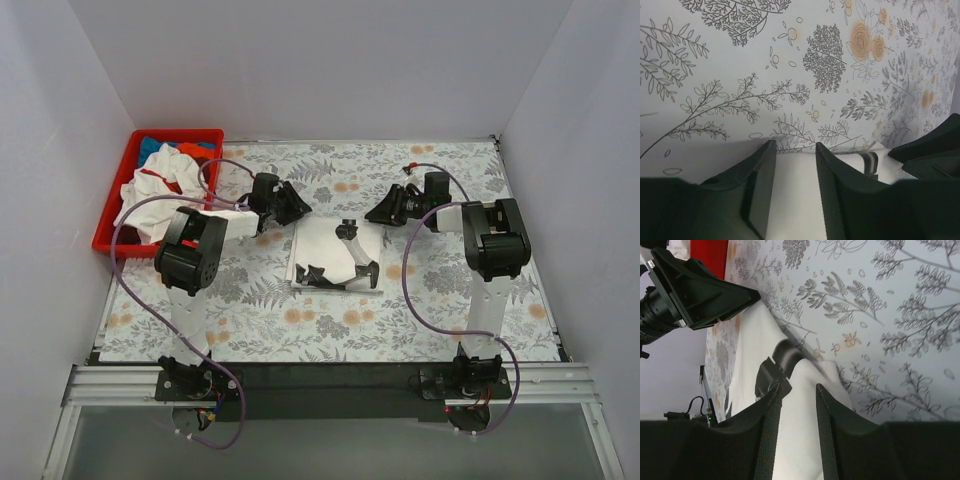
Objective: Fold and stack the t-shirts
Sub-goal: Fold the tshirt, then neatly place the folded tshirt to the corner, then reset both grippers
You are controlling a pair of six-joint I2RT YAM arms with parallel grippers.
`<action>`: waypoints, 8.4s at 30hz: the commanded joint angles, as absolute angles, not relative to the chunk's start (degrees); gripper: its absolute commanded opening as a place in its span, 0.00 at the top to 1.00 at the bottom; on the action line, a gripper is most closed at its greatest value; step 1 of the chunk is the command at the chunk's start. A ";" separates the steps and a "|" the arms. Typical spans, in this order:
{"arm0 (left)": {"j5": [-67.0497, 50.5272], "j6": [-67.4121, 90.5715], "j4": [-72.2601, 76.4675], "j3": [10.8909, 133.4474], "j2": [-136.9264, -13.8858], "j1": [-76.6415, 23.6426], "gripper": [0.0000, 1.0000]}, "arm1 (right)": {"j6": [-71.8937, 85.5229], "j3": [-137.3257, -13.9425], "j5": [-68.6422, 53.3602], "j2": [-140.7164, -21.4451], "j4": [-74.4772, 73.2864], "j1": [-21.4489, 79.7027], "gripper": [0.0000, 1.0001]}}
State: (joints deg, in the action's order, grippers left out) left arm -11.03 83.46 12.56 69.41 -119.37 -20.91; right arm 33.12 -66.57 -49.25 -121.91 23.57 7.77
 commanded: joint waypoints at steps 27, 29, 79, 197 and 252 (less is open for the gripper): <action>-9.85 92.46 13.72 27.51 -81.68 -29.62 0.73 | 40.69 -22.86 -61.70 -105.83 53.00 12.66 0.57; -8.09 91.67 10.47 26.90 -77.54 -29.62 0.74 | 41.66 -21.98 -61.96 -101.63 52.65 12.48 0.55; 31.20 72.88 -31.02 58.61 -69.52 -39.11 0.30 | 23.38 -39.90 -17.24 -72.69 -14.23 11.78 0.29; 36.12 63.19 -22.59 50.89 -78.40 -31.55 0.30 | -17.41 -111.44 32.69 -140.88 -15.03 8.44 0.99; 39.90 77.16 -43.51 46.68 -30.60 -31.55 0.23 | 3.25 -46.33 26.64 -23.48 -32.08 20.65 0.02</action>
